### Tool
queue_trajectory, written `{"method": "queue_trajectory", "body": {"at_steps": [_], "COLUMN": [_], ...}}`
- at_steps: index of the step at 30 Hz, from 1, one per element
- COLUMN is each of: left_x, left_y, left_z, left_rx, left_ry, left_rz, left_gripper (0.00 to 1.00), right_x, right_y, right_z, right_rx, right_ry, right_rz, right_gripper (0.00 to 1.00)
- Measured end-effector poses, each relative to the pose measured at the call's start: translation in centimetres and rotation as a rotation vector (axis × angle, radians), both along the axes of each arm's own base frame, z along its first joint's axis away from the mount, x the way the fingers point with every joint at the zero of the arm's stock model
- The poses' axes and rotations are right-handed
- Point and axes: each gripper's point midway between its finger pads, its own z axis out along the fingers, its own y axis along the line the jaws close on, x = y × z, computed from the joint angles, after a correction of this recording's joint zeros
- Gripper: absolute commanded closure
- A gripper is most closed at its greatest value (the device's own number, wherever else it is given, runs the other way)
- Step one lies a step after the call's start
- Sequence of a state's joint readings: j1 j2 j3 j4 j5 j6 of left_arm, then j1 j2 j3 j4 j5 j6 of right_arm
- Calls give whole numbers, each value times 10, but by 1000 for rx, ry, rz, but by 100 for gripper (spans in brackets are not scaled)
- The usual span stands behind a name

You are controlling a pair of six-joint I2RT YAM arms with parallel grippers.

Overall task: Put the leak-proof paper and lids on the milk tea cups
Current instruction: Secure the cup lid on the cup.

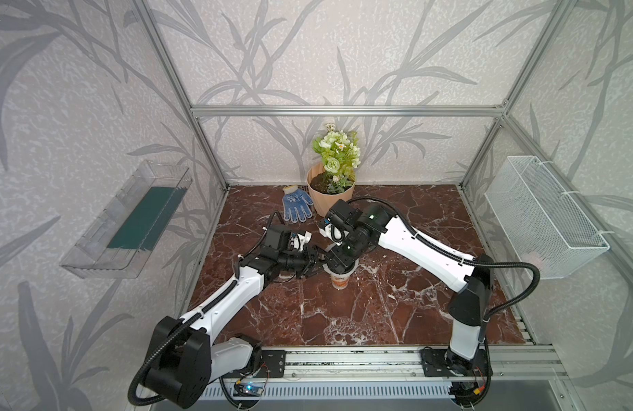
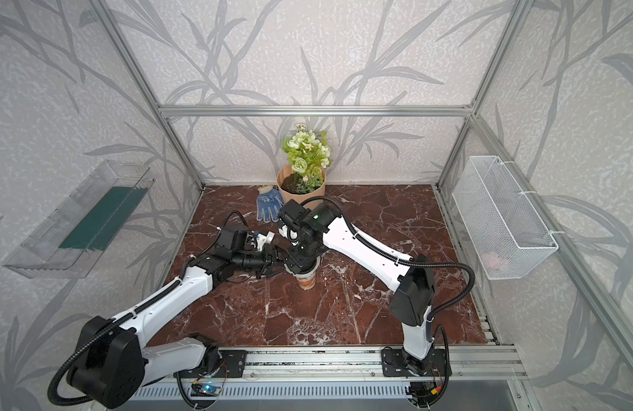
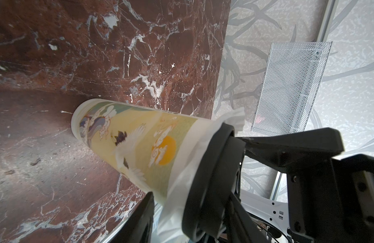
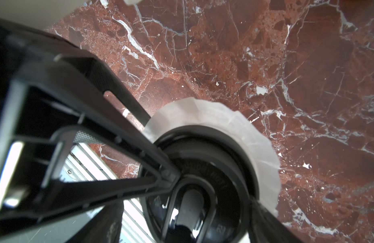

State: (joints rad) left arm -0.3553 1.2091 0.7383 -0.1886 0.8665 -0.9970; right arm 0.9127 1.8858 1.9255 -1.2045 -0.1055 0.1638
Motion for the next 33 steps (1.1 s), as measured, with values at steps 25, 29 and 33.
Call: {"method": "queue_trajectory", "body": {"at_steps": [25, 29, 33], "left_x": [2, 2, 2], "left_y": [-2, -3, -3], "left_z": [-1, -1, -1], "left_rx": [7, 8, 10], "left_ry": [11, 12, 11], "left_rz": [-17, -27, -29], "left_gripper": [49, 49, 50], "right_x": [-26, -23, -21], "right_y": [-79, -74, -66], "right_z": [22, -1, -9], "right_rx": [306, 354, 411], "right_ry": [116, 209, 276], "right_rz": [-568, -658, -694], "right_gripper": [54, 54, 54]}}
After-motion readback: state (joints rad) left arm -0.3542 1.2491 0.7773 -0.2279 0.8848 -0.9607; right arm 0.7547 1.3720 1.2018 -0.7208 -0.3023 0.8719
